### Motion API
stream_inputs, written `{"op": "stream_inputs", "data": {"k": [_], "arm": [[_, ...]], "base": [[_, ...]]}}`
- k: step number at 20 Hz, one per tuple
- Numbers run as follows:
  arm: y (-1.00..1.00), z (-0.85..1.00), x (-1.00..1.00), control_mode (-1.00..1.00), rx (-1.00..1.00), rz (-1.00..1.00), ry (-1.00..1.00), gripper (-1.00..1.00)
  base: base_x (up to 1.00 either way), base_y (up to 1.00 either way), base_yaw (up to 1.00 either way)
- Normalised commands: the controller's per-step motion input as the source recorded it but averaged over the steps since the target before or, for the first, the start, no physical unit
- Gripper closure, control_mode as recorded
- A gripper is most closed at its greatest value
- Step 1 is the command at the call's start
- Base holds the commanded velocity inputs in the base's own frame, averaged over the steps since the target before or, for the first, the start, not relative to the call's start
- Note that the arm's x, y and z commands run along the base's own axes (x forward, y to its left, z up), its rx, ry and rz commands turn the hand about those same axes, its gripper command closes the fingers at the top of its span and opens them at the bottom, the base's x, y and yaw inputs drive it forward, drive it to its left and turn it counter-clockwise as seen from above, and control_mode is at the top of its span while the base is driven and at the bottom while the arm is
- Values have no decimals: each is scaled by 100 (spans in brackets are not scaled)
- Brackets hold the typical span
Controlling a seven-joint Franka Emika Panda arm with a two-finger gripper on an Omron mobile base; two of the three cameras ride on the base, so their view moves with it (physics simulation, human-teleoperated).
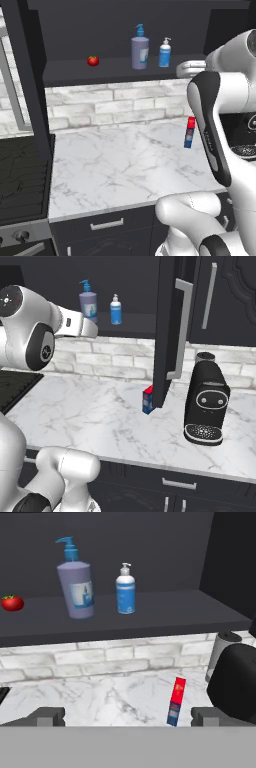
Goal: Pick the soap dispenser and soap dispenser from the cabinet and place them on the counter.
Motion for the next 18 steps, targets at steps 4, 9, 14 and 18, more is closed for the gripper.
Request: {"op": "stream_inputs", "data": {"k": [4,9,14,18], "arm": [[-3,1,20,-100,0,-1,-11,-100],[-6,10,16,-100,0,0,0,-100],[-3,12,10,-100,-1,0,5,-100],[-1,7,14,-100,-1,0,10,-100]], "base": [[0,0,0],[0,0,0],[0,0,0],[0,0,0]]}}
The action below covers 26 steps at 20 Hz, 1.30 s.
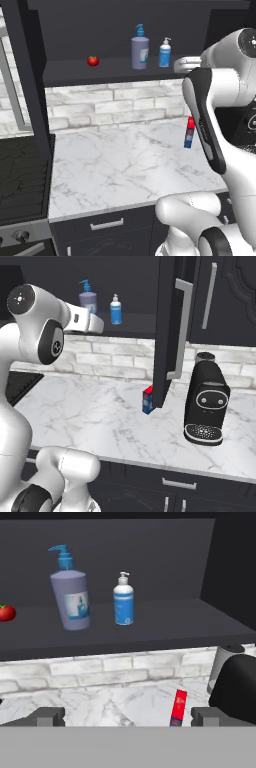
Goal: Pick the soap dispenser and soap dispenser from the cabinet and place them on the counter.
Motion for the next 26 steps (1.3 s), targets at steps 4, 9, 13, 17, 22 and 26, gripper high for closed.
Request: {"op": "stream_inputs", "data": {"k": [4,9,13,17,22,26], "arm": [[-2,0,23,-100,0,0,11,-100],[0,-4,8,-100,0,0,2,-100],[0,-1,4,-100,0,0,-1,-100],[0,-12,18,-100,0,0,-2,-100],[0,-9,24,-100,0,0,0,-100],[0,-2,31,-100,0,0,0,-100]], "base": [[0,0,0],[0,0,0],[0,0,0],[0,0,0],[0,0,0],[0,0,0]]}}
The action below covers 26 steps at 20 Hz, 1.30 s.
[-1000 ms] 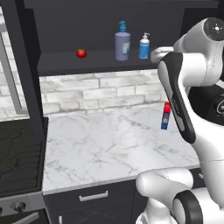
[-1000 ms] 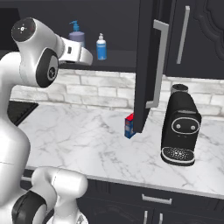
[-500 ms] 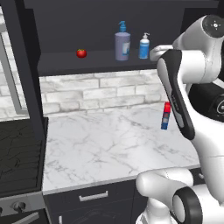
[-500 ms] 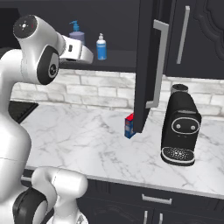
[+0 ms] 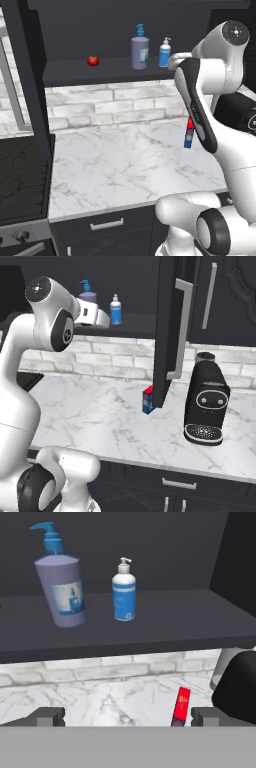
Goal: Pick the soap dispenser and soap dispenser from the cabinet and place them on the counter.
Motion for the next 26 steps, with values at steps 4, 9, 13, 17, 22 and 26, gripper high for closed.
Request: {"op": "stream_inputs", "data": {"k": [4,9,13,17,22,26], "arm": [[0,2,35,-100,-2,0,2,-100],[-1,0,35,-100,-1,0,1,-100],[-3,0,35,-100,-1,0,2,-100],[-5,0,41,-100,0,0,5,-100],[-2,0,38,-100,0,0,4,-100],[0,0,37,-100,0,0,5,-100]], "base": [[0,0,0],[0,0,0],[0,0,0],[0,0,0],[0,0,0],[0,0,0]]}}
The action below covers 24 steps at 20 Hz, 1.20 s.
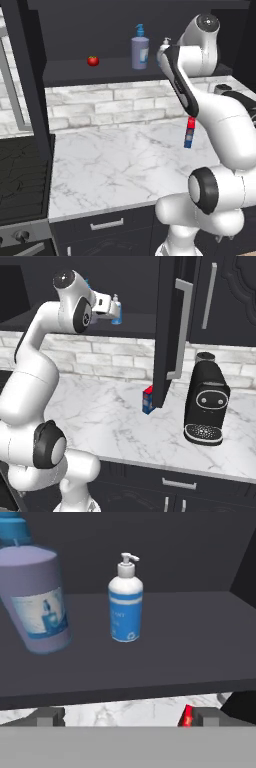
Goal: Pick the soap dispenser and soap dispenser from the cabinet and place them on the counter.
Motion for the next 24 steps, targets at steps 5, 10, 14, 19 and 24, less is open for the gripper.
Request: {"op": "stream_inputs", "data": {"k": [5,10,14,19,24], "arm": [[0,0,36,-100,0,0,1,-100],[-1,0,32,-100,0,1,0,-100],[-1,-6,29,-100,0,2,-3,-100],[0,-7,26,-100,-1,1,-4,-100],[-1,-7,18,-100,-1,0,-4,-100]], "base": [[0,0,0],[0,0,0],[0,0,0],[0,0,0],[0,0,0]]}}
